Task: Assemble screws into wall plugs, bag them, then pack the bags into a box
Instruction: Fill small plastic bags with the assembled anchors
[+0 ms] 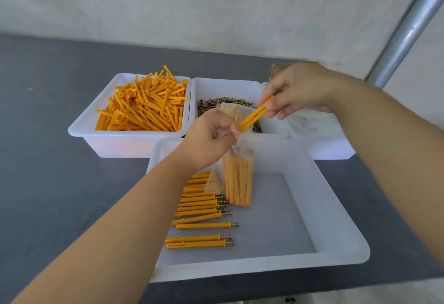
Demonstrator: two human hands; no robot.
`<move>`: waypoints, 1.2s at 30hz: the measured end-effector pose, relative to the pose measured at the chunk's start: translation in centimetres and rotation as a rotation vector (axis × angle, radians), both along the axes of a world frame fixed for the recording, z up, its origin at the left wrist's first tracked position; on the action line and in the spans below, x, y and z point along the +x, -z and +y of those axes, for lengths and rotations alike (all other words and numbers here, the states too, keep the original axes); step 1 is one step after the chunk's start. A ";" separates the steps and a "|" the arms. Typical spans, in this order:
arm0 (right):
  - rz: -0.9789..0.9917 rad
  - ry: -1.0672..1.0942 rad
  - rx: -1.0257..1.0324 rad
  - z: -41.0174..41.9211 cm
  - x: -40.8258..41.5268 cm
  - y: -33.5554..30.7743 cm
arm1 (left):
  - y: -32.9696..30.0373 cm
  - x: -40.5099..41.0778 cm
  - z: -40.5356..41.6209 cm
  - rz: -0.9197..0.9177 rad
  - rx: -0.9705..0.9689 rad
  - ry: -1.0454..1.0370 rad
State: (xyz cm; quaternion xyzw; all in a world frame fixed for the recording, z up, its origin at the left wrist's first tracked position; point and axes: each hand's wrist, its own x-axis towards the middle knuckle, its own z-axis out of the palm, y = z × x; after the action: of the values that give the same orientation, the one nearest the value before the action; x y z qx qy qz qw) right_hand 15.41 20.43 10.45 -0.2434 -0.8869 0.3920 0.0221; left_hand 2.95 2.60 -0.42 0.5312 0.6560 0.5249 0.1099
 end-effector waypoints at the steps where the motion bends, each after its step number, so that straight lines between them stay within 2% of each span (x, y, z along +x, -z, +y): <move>1: -0.067 -0.061 -0.018 -0.3 -0.8 0.3 | 0.0 0.0 0.0 -0.001 0.002 -0.001; 3: -0.189 -0.157 -0.021 -0.8 -2.1 0.7 | 0.0 0.0 0.0 0.010 0.000 0.000; 6: -0.340 -0.245 0.086 -2.0 -3.8 1.5 | 0.0 -0.1 0.1 0.006 -0.005 -0.007; 9: -0.386 -0.280 0.100 -2.9 -4.7 2.1 | 0.2 -0.3 0.2 0.003 0.003 -0.013; 16: -0.307 -0.232 0.138 -2.7 -3.4 1.8 | 0.2 -0.4 0.2 0.003 0.013 -0.021; 19: -0.075 -0.172 0.286 -3.3 -1.7 1.6 | 0.3 -0.5 0.1 -0.006 0.005 -0.007; 21: 0.023 -0.220 0.188 -4.3 0.0 1.6 | 0.2 -0.4 0.2 -0.007 0.008 -0.009; 23: -0.110 -0.388 0.011 -6.4 1.3 3.0 | 0.1 -0.2 0.2 0.004 0.011 -0.009; 25: -0.255 -0.513 -0.026 -9.0 1.9 5.9 | 0.0 0.0 0.2 0.014 0.003 -0.010; 27: -0.251 -0.598 0.108 -11.3 1.7 8.9 | 0.1 0.0 0.2 -0.002 -0.004 -0.011; 31: -0.230 -0.795 0.555 -14.2 1.2 12.5 | 0.1 0.2 -0.1 -0.021 0.005 -0.014; 36: -0.276 -0.796 0.723 -15.3 1.0 13.1 | 0.3 -0.1 -0.1 -0.019 0.020 -0.029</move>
State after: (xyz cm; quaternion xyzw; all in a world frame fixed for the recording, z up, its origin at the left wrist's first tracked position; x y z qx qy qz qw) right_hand 16.40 5.09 -2.69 0.0844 -0.9831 0.0050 -0.1620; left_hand 2.87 2.52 -0.75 0.5175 0.6574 0.5380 0.1032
